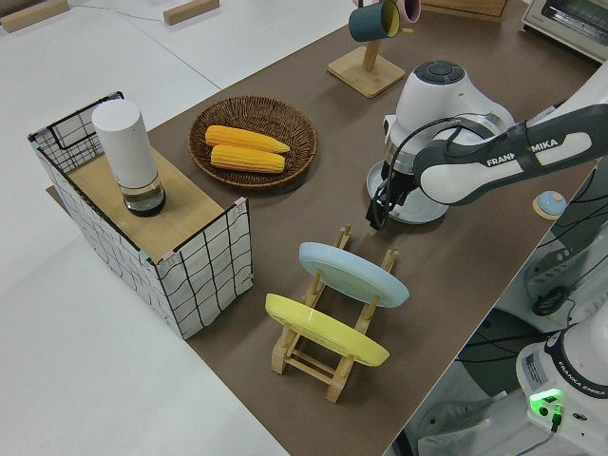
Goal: Pick gray plate from table and place it on lower plate rack with left arm
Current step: 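Close the left gripper on the gray plate's rim, then lift the gray plate with the left gripper and tilt it upright, then lower the upright gray plate into the wooden rack's slot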
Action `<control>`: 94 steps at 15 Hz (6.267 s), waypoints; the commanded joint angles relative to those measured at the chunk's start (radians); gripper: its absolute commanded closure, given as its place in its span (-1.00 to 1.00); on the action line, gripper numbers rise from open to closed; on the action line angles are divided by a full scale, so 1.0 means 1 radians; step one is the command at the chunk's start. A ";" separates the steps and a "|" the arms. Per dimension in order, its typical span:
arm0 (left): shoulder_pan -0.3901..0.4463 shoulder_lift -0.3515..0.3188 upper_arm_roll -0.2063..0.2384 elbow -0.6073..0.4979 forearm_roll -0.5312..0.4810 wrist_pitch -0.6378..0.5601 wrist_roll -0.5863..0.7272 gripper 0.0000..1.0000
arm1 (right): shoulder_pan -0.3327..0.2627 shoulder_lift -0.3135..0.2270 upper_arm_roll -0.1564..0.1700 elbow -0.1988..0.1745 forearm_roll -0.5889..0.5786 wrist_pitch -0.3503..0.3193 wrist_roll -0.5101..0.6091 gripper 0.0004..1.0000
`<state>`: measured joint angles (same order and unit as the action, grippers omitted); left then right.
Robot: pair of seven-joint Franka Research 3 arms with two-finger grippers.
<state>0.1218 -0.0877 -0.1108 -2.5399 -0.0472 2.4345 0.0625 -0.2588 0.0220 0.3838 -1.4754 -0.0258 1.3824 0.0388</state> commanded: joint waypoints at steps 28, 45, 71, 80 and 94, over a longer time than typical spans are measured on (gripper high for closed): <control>-0.010 -0.018 -0.003 0.487 -0.037 -0.572 -0.024 1.00 | -0.023 -0.002 0.021 0.007 -0.006 -0.011 0.012 -0.97; -0.016 -0.012 -0.041 0.635 0.334 -0.802 -0.030 1.00 | -0.023 -0.002 0.021 0.007 -0.006 -0.011 0.012 -0.97; -0.025 0.129 -0.104 0.550 0.853 -1.052 -0.386 1.00 | -0.023 -0.002 0.021 0.007 -0.006 -0.013 0.012 -0.97; -0.013 0.158 -0.102 0.515 0.856 -0.997 -0.398 1.00 | -0.023 -0.002 0.020 0.006 -0.006 -0.011 0.012 -0.97; -0.013 0.170 -0.102 0.514 0.843 -0.997 -0.400 -0.99 | -0.023 -0.004 0.021 0.007 -0.006 -0.011 0.012 -0.97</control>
<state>0.1096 0.0920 -0.2141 -2.0138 0.7862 1.4246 -0.3356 -0.2588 0.0220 0.3838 -1.4754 -0.0258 1.3824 0.0388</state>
